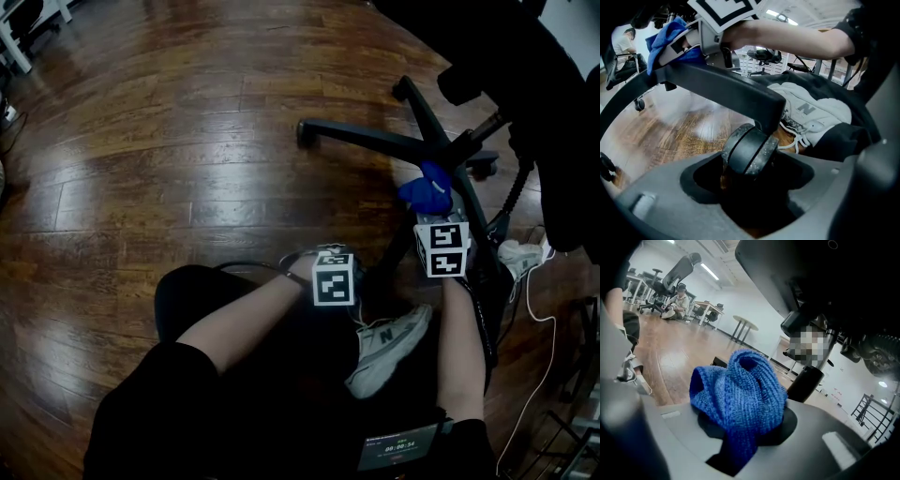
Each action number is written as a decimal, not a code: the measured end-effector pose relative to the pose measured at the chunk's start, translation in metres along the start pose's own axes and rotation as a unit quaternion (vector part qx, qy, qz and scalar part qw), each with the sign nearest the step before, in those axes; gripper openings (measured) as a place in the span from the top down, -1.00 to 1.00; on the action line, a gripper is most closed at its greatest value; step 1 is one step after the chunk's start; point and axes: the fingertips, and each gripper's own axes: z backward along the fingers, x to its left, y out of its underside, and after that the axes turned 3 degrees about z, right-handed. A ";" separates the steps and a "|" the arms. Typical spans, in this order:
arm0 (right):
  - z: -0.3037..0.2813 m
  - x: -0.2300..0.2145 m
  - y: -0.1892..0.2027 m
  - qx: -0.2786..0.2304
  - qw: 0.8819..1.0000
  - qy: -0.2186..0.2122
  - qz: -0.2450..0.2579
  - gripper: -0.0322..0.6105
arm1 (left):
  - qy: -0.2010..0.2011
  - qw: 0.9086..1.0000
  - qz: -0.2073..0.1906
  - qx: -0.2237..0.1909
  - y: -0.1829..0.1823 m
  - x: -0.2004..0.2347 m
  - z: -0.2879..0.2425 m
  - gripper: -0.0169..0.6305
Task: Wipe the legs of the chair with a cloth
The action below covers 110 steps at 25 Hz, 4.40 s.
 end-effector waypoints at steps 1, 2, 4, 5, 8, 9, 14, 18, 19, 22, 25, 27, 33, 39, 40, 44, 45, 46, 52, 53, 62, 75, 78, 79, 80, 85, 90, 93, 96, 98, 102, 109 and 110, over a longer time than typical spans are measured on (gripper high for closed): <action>0.005 0.006 0.001 0.001 1.000 -0.005 0.000 0.59 | 0.000 1.000 0.001 -0.001 0.000 0.000 0.000 -0.15; 0.010 0.014 0.002 0.001 1.000 -0.012 0.003 0.59 | -0.001 1.000 0.001 -0.001 0.000 -0.001 -0.001 -0.15; 0.023 0.034 0.003 0.001 0.999 -0.028 0.016 0.59 | -0.002 1.000 0.000 0.000 0.000 -0.001 -0.001 -0.15; 0.030 0.046 0.004 0.002 0.999 -0.038 0.025 0.59 | -0.003 1.000 0.000 0.001 0.000 0.000 -0.001 -0.15; 0.052 0.083 0.008 0.003 0.996 -0.066 0.055 0.59 | -0.006 1.000 0.000 0.002 0.000 0.000 -0.001 -0.15; 0.059 0.094 0.009 0.003 0.995 -0.074 0.062 0.59 | -0.007 1.000 0.000 0.003 0.000 0.000 -0.001 -0.15; 0.075 0.119 0.010 0.007 0.990 -0.097 0.099 0.59 | -0.007 1.000 0.000 0.004 0.000 -0.001 -0.001 -0.15; 0.059 0.103 0.006 -0.008 0.990 -0.104 0.091 0.59 | -0.007 1.000 0.000 0.004 -0.001 0.000 -0.001 -0.15; 0.052 0.094 0.005 -0.016 0.991 -0.093 0.090 0.59 | -0.006 1.000 -0.001 0.005 -0.001 0.000 -0.001 -0.15; 0.028 0.055 0.002 -0.020 0.995 -0.064 0.071 0.59 | -0.005 1.000 -0.002 0.006 0.000 0.000 -0.001 -0.15; 0.002 0.012 -0.002 -0.014 0.998 -0.036 0.044 0.59 | -0.001 1.000 -0.002 0.005 0.000 0.000 0.000 -0.15; -0.011 -0.009 -0.005 -0.012 0.999 -0.022 0.031 0.59 | 0.003 1.000 -0.003 0.002 0.000 -0.001 0.000 -0.15; -0.013 -0.023 -0.006 -0.022 1.000 0.014 -0.002 0.59 | 0.004 1.000 -0.004 0.001 0.000 -0.001 0.001 -0.15; 0.012 0.009 0.001 -0.024 1.000 -0.002 -0.005 0.59 | 0.000 1.000 -0.004 0.001 0.000 -0.001 0.000 -0.15; 0.020 0.024 0.001 -0.025 1.000 -0.013 0.007 0.59 | -0.001 1.000 -0.004 0.001 -0.001 -0.001 0.000 -0.15; 0.062 0.094 0.007 -0.031 0.995 -0.076 0.055 0.59 | -0.005 1.000 -0.003 0.004 -0.001 0.000 -0.001 -0.15; 0.074 0.112 0.008 -0.033 0.993 -0.092 0.063 0.59 | -0.006 1.000 -0.003 0.004 0.000 0.000 -0.002 -0.15; 0.086 0.128 0.008 -0.035 0.991 -0.107 0.072 0.59 | -0.006 1.000 -0.003 0.005 0.000 0.000 -0.002 -0.15; 0.112 0.167 0.008 -0.037 0.983 -0.149 0.104 0.59 | -0.007 1.000 -0.003 0.006 -0.001 0.000 -0.001 -0.15; 0.110 0.166 0.009 -0.035 0.981 -0.157 0.110 0.59 | -0.006 1.000 -0.003 0.007 -0.001 0.000 -0.001 -0.15; 0.027 0.060 0.002 -0.016 0.994 -0.081 0.078 0.59 | -0.001 1.000 -0.007 0.008 -0.001 -0.001 -0.001 -0.15; -0.004 0.000 -0.002 0.004 1.000 -0.020 0.020 0.59 | 0.003 1.000 -0.005 0.000 -0.001 0.000 -0.001 -0.15; 0.020 0.039 0.001 -0.002 0.998 -0.051 0.048 0.59 | 0.001 1.000 -0.006 -0.001 0.000 -0.001 -0.001 -0.15; 0.030 0.055 0.002 -0.005 0.996 -0.065 0.058 0.59 | 0.000 1.000 -0.005 0.000 0.000 0.000 -0.001 -0.15; 0.041 0.072 0.004 -0.008 0.995 -0.080 0.067 0.59 | -0.001 1.000 -0.005 0.000 0.000 0.000 0.000 -0.15; 0.096 0.146 0.009 -0.014 0.985 -0.140 0.103 0.59 | -0.003 1.000 -0.005 0.003 0.000 -0.001 -0.001 -0.15; 0.104 0.161 0.011 -0.017 0.977 -0.166 0.134 0.59 | -0.003 1.000 -0.005 0.006 -0.001 -0.001 -0.001 -0.15; 0.082 0.136 0.011 -0.020 0.981 -0.146 0.127 0.59 | -0.002 1.000 -0.006 0.006 0.000 -0.001 -0.001 -0.15; 0.044 0.085 0.006 -0.018 0.990 -0.104 0.093 0.59 | 0.001 1.000 -0.008 0.004 0.000 -0.001 0.000 -0.15; 0.018 0.047 0.002 -0.005 0.994 -0.073 0.075 0.59 | 0.004 1.000 -0.008 0.003 0.000 -0.001 0.000 -0.15; -0.016 -0.005 -0.004 0.018 0.998 -0.033 0.048 0.59 | 0.014 1.000 -0.008 -0.006 -0.001 -0.002 0.002 -0.15; 0.002 0.022 0.001 0.027 0.997 -0.032 0.059 0.60 | 0.045 0.999 -0.010 0.000 0.006 -0.006 0.007 -0.16; 0.013 0.038 0.003 0.028 0.996 -0.047 0.072 0.60 | 0.052 0.999 -0.008 0.010 0.011 -0.007 0.010 -0.17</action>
